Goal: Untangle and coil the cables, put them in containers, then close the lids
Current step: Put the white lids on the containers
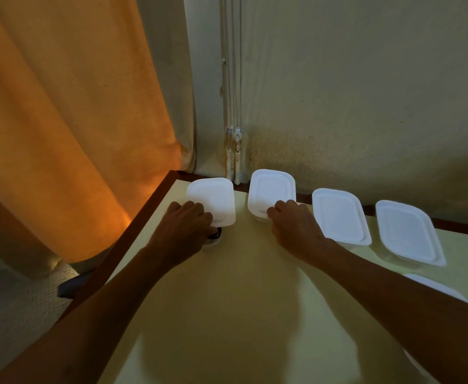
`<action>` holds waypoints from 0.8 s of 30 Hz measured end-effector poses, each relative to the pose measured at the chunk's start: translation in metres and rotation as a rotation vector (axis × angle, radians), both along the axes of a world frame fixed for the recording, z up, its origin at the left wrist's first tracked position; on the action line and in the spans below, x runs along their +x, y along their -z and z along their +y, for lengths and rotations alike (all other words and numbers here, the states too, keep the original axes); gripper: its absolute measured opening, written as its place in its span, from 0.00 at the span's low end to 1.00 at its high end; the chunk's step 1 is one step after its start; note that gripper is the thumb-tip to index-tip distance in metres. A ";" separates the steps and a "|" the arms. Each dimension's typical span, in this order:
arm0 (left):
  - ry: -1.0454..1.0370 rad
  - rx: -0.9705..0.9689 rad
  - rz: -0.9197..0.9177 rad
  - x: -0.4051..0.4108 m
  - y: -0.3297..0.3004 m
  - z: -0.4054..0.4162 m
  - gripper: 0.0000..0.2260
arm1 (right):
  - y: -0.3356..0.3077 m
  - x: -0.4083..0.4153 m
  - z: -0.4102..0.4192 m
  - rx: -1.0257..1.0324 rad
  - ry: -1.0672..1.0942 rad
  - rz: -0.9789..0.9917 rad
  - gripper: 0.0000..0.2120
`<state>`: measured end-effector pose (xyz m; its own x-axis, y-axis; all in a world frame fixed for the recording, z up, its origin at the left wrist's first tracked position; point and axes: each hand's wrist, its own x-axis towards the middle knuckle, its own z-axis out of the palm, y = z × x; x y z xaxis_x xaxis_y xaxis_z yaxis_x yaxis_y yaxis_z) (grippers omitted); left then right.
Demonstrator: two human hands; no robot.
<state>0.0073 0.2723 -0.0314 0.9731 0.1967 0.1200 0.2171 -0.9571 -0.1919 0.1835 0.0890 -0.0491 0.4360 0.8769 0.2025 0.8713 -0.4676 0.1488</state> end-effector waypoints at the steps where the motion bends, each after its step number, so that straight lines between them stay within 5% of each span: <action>1: 0.012 0.001 -0.014 -0.005 -0.001 0.001 0.12 | 0.001 0.001 0.000 0.017 0.004 0.009 0.08; 7: 0.027 -0.193 -0.095 -0.036 0.005 0.008 0.16 | -0.006 -0.004 0.001 -0.051 0.010 0.049 0.13; 24: 0.045 0.007 -0.061 -0.046 0.029 -0.016 0.14 | -0.003 -0.091 -0.114 -0.002 -0.120 -0.013 0.13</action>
